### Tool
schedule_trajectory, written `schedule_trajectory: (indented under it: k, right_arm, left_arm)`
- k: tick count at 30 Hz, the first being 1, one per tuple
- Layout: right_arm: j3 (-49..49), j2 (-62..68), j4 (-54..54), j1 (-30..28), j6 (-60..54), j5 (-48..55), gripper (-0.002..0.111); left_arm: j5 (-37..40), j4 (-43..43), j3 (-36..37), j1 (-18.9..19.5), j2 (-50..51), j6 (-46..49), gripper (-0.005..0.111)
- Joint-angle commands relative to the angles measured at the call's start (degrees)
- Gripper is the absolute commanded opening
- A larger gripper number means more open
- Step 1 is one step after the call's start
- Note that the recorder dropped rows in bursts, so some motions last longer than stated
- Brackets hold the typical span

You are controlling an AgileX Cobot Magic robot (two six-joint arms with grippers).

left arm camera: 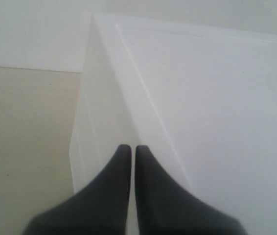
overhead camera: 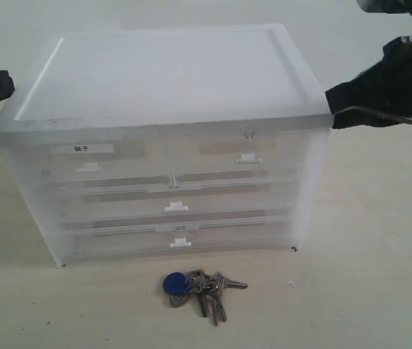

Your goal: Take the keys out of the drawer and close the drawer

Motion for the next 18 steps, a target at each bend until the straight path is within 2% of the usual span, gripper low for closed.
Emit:
schedule_trajectory:
  k: [1,6,13,16,18]
  right_arm:
    - [2.61,-6.17,3.38,0.96,-0.19,1.64,0.0]
    - [6.65,-10.3,3.38,0.96,-0.05,0.84,0.0]
    - [8.18,-12.19,-1.58,0.85,1.99,-9.88,0.0]
    - [8.18,-12.11,-12.5,0.76,10.08,-17.22,0.0]
    - [8.18,-10.55,-21.76,0.76,20.43,-19.42,0.0]
  left_arm:
    - [8.77,0.02,-0.71,-0.61,1.02,0.08,0.005]
    - [9.12,0.02,-0.71,-0.61,2.06,0.08,0.005]
    - [8.35,0.02,-0.71,-0.61,1.74,0.48,0.005]
    - [5.74,0.02,-0.71,-0.61,1.74,0.48,0.005]
    - [3.62,0.02,-0.71,-0.61,1.74,0.48,0.005]
